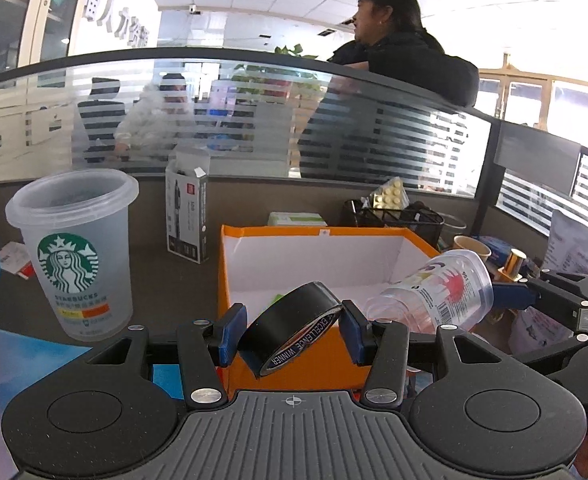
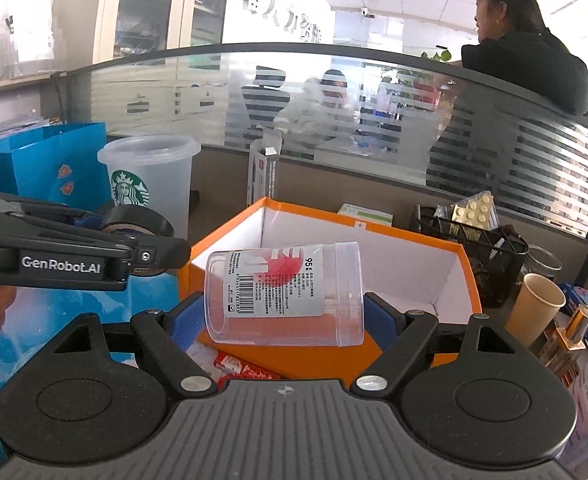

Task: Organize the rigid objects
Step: 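Carry the tape roll and pill bottle over the orange box with both tools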

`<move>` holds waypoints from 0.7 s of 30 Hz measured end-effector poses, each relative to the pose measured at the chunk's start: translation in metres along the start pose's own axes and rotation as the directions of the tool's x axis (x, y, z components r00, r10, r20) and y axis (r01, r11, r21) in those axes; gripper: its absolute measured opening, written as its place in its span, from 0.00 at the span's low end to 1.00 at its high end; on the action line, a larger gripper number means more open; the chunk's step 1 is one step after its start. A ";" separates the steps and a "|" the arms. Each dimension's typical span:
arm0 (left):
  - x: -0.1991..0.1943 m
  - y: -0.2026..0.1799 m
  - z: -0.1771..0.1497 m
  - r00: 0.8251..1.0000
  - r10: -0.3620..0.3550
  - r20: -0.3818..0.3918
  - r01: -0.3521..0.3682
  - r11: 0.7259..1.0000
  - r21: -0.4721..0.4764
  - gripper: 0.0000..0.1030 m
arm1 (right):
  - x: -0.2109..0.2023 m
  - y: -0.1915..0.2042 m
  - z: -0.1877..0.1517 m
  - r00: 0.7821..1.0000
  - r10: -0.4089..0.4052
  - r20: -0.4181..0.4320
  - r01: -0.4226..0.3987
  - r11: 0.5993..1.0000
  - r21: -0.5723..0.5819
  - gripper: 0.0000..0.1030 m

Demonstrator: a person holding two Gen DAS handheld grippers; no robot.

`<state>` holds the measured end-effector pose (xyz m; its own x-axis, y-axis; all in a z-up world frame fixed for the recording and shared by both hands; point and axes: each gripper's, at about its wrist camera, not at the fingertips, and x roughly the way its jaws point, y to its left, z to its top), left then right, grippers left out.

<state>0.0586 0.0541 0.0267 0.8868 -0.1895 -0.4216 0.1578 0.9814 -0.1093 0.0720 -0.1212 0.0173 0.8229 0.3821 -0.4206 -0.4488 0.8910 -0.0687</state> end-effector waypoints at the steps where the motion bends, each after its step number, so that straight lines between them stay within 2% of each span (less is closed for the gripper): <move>1: 0.002 0.000 0.003 1.000 0.000 0.000 0.000 1.000 0.002 0.47 | 0.001 -0.001 0.002 1.000 0.002 0.002 -0.002 1.000 0.000 0.79; 10: 0.026 -0.004 0.025 1.000 0.010 0.015 -0.010 1.000 0.009 0.47 | 0.015 -0.019 0.024 1.000 -0.002 0.029 0.002 1.000 0.014 0.79; 21: 0.075 -0.009 0.045 0.999 0.018 -0.045 -0.017 0.999 0.039 0.47 | 0.050 -0.055 0.034 1.000 -0.011 -0.013 0.012 0.997 0.073 0.79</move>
<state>0.1436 0.0323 0.0361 0.8690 -0.1727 -0.4636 0.1599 0.9848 -0.0671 0.1492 -0.1425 0.0308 0.8230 0.3689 -0.4320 -0.4122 0.9111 -0.0073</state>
